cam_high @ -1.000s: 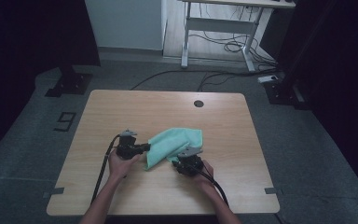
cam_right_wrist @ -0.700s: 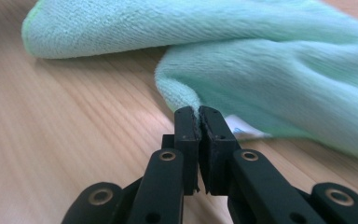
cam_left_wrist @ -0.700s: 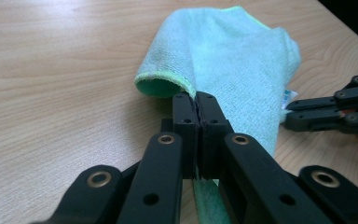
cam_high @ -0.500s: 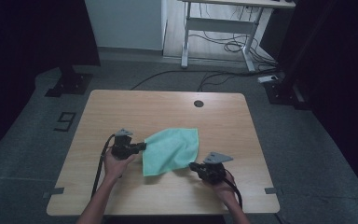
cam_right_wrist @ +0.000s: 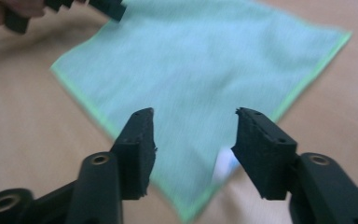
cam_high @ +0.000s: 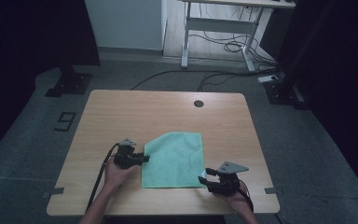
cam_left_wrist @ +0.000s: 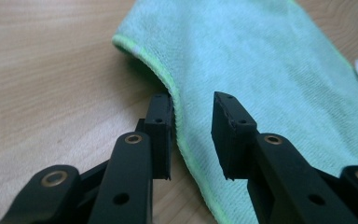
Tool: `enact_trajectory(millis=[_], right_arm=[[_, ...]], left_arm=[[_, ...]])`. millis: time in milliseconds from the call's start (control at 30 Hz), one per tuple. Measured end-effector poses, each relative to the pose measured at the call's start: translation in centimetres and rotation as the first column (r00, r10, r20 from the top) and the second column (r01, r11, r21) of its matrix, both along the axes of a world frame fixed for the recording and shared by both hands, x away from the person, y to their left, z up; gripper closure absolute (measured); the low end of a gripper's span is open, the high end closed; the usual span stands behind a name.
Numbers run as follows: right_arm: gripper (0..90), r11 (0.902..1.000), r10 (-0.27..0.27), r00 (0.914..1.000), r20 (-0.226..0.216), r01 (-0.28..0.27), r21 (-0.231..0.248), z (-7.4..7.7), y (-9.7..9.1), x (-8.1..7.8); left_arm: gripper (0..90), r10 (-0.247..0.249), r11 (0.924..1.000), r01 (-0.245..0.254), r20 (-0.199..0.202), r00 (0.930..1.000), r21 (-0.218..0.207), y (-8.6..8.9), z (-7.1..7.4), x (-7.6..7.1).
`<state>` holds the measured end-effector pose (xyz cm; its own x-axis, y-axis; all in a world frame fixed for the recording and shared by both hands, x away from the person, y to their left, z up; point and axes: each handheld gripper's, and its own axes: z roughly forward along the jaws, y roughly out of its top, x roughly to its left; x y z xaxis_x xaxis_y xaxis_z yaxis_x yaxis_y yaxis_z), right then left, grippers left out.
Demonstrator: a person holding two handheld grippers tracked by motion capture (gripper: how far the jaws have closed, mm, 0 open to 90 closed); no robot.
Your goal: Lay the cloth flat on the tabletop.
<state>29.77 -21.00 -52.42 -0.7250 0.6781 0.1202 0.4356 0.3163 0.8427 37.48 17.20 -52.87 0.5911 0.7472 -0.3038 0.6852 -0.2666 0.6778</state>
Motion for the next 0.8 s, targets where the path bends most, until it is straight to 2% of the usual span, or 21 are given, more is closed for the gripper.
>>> enact_trajectory(millis=[100,133,167,233,267,300,367,433,500,667,767,800], right_arm=[[42.3,0.9998,-0.015,0.9998,0.015,0.015,-0.015,0.1,1.1,1.1],[42.0,0.9998,-0.020,0.9998,0.006,0.020,-0.007,-0.1,2.1,2.4],[42.0,0.9998,-0.020,0.9998,0.006,0.020,-0.007,-0.1,2.1,2.4],[41.8,0.9998,-0.018,0.9995,-0.025,0.018,-0.005,-0.9,4.2,4.6],[41.8,0.9998,-0.018,0.9995,-0.025,0.018,-0.005,-0.9,4.2,4.6],[41.7,0.9995,-0.019,0.9987,-0.046,0.018,-0.028,-1.7,5.4,5.7],[41.7,0.9979,-0.027,0.9982,-0.053,0.024,-0.061,-2.3,6.3,6.4],[41.5,0.9970,-0.029,0.9983,-0.051,0.026,-0.074,-2.5,6.6,6.6],[41.3,0.9935,-0.041,0.9981,-0.047,0.035,-0.108,-2.8,7.2,6.7],[41.8,0.9905,-0.031,0.9985,-0.046,0.024,-0.135,-2.8,7.2,6.3],[42.6,0.9899,-0.032,0.9974,-0.064,0.023,-0.140,-2.6,7.0,6.1],[42.9,0.9884,-0.034,0.9975,-0.062,0.024,-0.150,-2.6,7.0,6.0]], left_arm=[[67.7,0.001,1.0000,-0.001,0.001,1.0000,-0.003,-0.1,0.0,0.1],[67.0,0.003,1.0000,-0.003,-0.004,1.0000,-0.007,-0.1,-0.1,0.3],[66.8,0.003,1.0000,-0.003,-0.004,1.0000,-0.007,-0.1,-0.1,0.3],[66.5,0.004,1.0000,-0.004,-0.011,0.9999,-0.002,-0.3,-0.3,0.3],[66.8,0.004,1.0000,-0.004,-0.011,0.9999,-0.002,-0.3,-0.3,0.3],[67.5,0.003,0.9999,-0.003,0.001,1.0000,0.010,-0.5,-0.4,0.2],[67.8,0.003,1.0000,-0.003,0.002,1.0000,0.004,-0.5,-0.4,0.3],[67.0,0.005,1.0000,-0.005,0.002,1.0000,0.003,-0.5,-0.5,0.3],[66.2,0.009,0.9999,-0.009,-0.007,0.9999,0.009,-0.6,-0.8,0.5],[63.2,0.022,0.9997,-0.022,0.004,0.9997,-0.014,-0.4,-0.8,0.9],[58.1,0.030,0.9993,-0.029,0.011,0.9995,-0.025,-0.4,-0.5,1.5],[56.4,0.039,0.9984,-0.038,0.008,0.9992,-0.041,-0.4,-0.2,2.4]])
